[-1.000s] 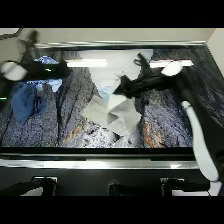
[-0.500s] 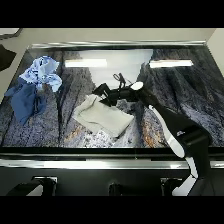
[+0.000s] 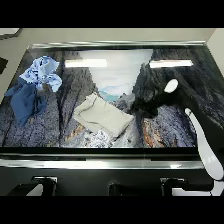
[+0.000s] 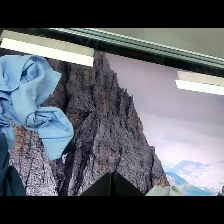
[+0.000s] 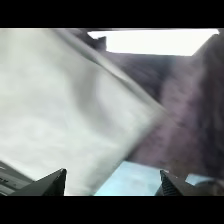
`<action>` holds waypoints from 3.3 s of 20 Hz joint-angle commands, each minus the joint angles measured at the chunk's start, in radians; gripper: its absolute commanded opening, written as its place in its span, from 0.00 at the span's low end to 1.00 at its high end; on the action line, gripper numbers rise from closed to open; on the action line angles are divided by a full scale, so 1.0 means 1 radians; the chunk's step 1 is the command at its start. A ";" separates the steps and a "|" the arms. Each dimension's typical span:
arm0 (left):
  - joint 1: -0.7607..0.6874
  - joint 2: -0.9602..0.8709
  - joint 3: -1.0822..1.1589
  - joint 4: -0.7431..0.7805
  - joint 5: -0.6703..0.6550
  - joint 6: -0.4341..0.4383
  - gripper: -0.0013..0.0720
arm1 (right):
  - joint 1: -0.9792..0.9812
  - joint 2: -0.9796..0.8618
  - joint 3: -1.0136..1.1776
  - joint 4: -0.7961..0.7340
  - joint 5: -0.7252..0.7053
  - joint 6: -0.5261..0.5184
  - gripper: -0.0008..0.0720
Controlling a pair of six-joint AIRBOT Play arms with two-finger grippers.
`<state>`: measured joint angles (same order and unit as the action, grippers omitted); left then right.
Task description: Fold the shirts.
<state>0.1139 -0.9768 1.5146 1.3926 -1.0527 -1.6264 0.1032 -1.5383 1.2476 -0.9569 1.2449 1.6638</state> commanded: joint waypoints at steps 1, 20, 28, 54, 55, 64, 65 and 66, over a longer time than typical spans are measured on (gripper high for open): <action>0.016 -0.007 -0.006 -0.003 -0.032 0.003 0.06 | -0.002 0.073 -0.333 0.241 -0.211 -0.088 0.92; 0.016 -0.026 -0.074 -0.004 -0.074 0.002 0.06 | -0.478 0.074 -0.061 0.451 -0.244 -0.285 0.09; 0.001 -0.026 -0.116 -0.005 -0.074 -0.016 0.06 | -1.090 0.206 -0.068 -0.237 0.121 -0.066 0.09; -0.108 -0.249 0.148 0.283 -0.116 0.020 0.05 | -0.801 0.293 0.298 -0.284 -0.067 -0.045 0.84; -0.151 -0.313 0.169 0.437 -0.208 0.002 0.05 | -0.679 0.291 0.299 -0.290 -0.073 -0.045 0.84; -0.228 -0.402 -0.233 0.078 -0.261 -0.062 0.99 | -0.109 0.035 0.299 -0.390 0.295 0.016 0.96; -0.229 -0.372 -0.253 0.090 -0.219 -0.061 0.99 | -0.104 0.037 0.299 -0.429 0.284 0.029 0.96; -0.229 -0.353 -0.253 0.108 -0.209 -0.057 0.99 | -0.105 0.037 0.299 -0.458 0.283 0.029 0.96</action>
<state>-0.1066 -1.3830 1.3487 1.5402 -1.3624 -1.6672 -0.0578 -1.4731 1.5433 -1.3495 1.4815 1.6787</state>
